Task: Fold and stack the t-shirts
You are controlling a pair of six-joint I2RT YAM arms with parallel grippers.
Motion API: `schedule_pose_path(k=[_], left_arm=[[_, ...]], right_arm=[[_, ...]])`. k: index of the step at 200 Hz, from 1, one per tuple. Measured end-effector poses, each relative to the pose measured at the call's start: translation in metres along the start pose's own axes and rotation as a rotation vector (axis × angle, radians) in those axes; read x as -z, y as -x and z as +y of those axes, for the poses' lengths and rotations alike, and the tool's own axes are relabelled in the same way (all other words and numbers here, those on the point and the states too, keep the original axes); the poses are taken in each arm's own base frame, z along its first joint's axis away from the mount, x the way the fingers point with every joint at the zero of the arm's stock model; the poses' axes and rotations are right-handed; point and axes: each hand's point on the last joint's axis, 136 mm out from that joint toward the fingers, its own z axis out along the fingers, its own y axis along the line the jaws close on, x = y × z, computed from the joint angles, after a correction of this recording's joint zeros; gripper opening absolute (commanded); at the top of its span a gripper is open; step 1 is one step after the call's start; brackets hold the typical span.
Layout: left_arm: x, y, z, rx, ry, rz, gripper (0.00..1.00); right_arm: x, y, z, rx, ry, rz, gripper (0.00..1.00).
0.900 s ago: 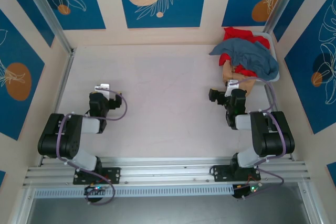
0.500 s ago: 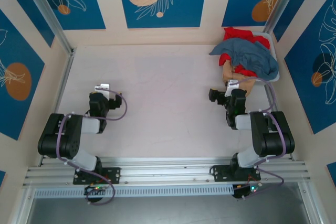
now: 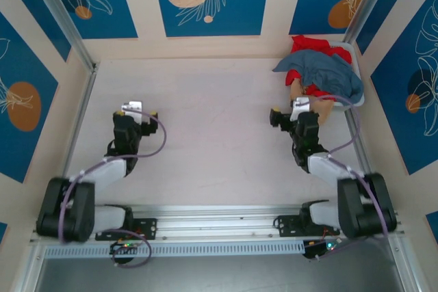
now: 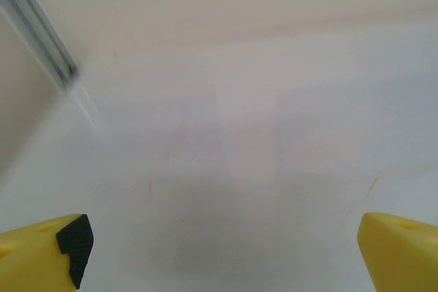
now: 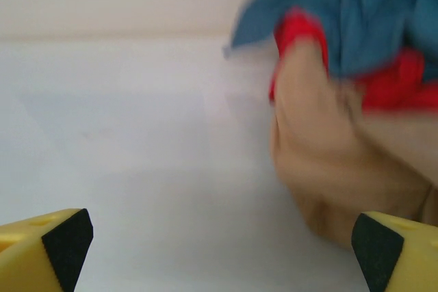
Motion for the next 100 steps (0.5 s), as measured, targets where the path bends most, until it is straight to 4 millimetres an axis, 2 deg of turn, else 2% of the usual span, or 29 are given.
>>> schedule_pose_path(k=[6,9,17,18,20,28,35,39,50,62,77,89,100], left_arm=[[0.007,0.031,0.002,0.037,0.017,-0.043,1.0],[0.009,0.044,0.003,0.05,0.024,-0.054,1.0],[0.015,0.084,0.007,0.127,0.04,-0.06,1.0],[0.015,0.087,0.008,0.138,0.044,-0.056,1.0],[0.016,0.097,0.01,0.165,0.055,-0.055,1.0],[0.021,0.135,0.021,0.262,0.091,-0.058,1.0],[0.025,0.166,0.03,0.35,0.105,-0.074,1.0],[0.027,0.182,0.035,0.395,0.107,-0.086,1.0],[0.032,0.209,0.04,0.493,0.067,-0.096,1.0],[0.03,0.218,0.033,0.566,-0.006,-0.075,1.0],[0.021,0.211,0.002,0.625,-0.14,0.015,0.98],[0.011,0.199,-0.03,0.644,-0.244,0.117,0.94],[0.005,0.186,-0.061,0.65,-0.335,0.212,0.92]], right_arm=[[0.004,0.031,0.006,-0.034,0.009,-0.035,1.0],[0.007,0.053,0.009,-0.056,0.011,-0.056,1.0],[0.014,0.101,0.007,-0.143,0.003,-0.079,0.99],[0.015,0.112,0.006,-0.166,0.001,-0.091,0.99],[0.017,0.121,0.004,-0.189,-0.005,-0.094,1.0],[0.03,0.177,-0.01,-0.298,-0.033,-0.146,0.98],[0.042,0.214,-0.024,-0.365,-0.042,-0.194,0.93],[0.049,0.231,-0.031,-0.392,-0.05,-0.221,0.92],[0.06,0.256,-0.051,-0.462,-0.085,-0.246,0.9],[0.058,0.262,-0.063,-0.5,-0.121,-0.217,0.87],[0.031,0.249,-0.074,-0.542,-0.154,-0.114,0.82],[-0.001,0.226,-0.083,-0.571,-0.172,-0.017,0.8],[-0.031,0.189,-0.096,-0.609,-0.195,0.092,0.78]])
